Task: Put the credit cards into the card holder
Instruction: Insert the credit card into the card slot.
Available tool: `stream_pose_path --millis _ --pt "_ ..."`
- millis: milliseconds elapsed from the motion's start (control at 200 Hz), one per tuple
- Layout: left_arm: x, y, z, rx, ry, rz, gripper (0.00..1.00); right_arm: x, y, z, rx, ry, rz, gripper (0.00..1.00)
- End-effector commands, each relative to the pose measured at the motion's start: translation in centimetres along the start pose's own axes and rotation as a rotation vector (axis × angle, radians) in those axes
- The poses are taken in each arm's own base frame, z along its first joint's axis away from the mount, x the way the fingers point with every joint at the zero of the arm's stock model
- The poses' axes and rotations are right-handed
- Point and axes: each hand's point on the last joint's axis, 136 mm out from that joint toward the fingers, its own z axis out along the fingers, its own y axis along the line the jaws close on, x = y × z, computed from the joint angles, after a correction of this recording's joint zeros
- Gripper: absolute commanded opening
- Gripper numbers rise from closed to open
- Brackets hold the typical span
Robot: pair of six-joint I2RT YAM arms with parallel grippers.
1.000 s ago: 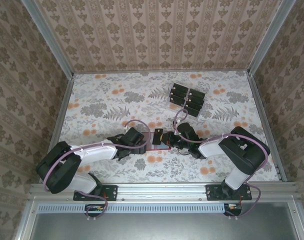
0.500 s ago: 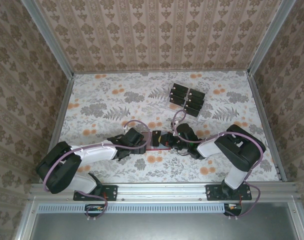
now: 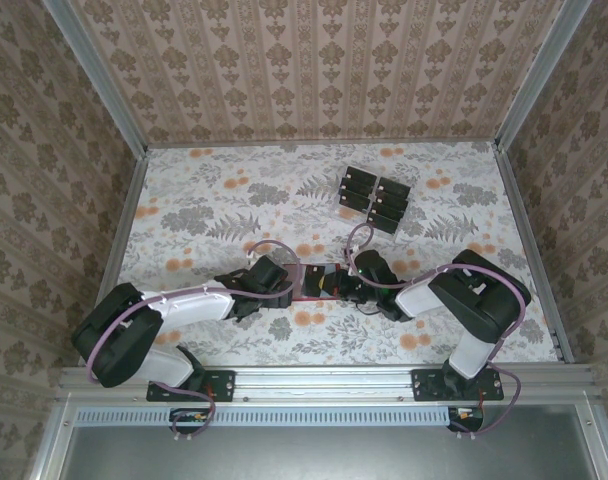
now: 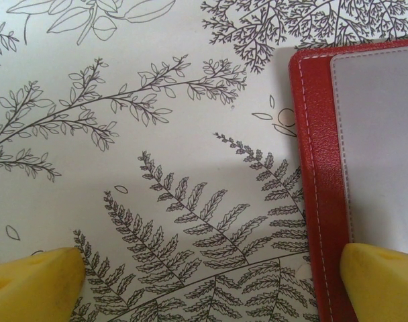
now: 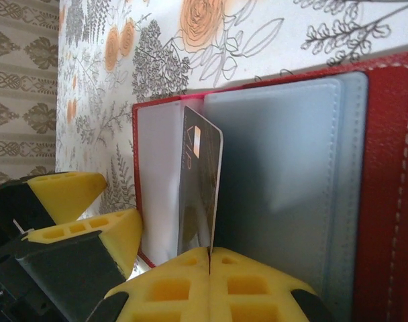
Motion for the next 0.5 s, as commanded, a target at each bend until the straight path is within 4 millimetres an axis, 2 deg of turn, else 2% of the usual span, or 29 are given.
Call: stream_pose_path --millis 0,495 --pt "2.0 1.0 0.8 -0.031 0.063 -0.005 1.0 1.0 -0.7 -0.3 0.021 0.026 0.006 0.0" --pt "2.0 1.0 0.9 -0.033 0.063 -0.002 1.0 1.3 -0.7 0.8 0.032 0.107 0.01 0.0"
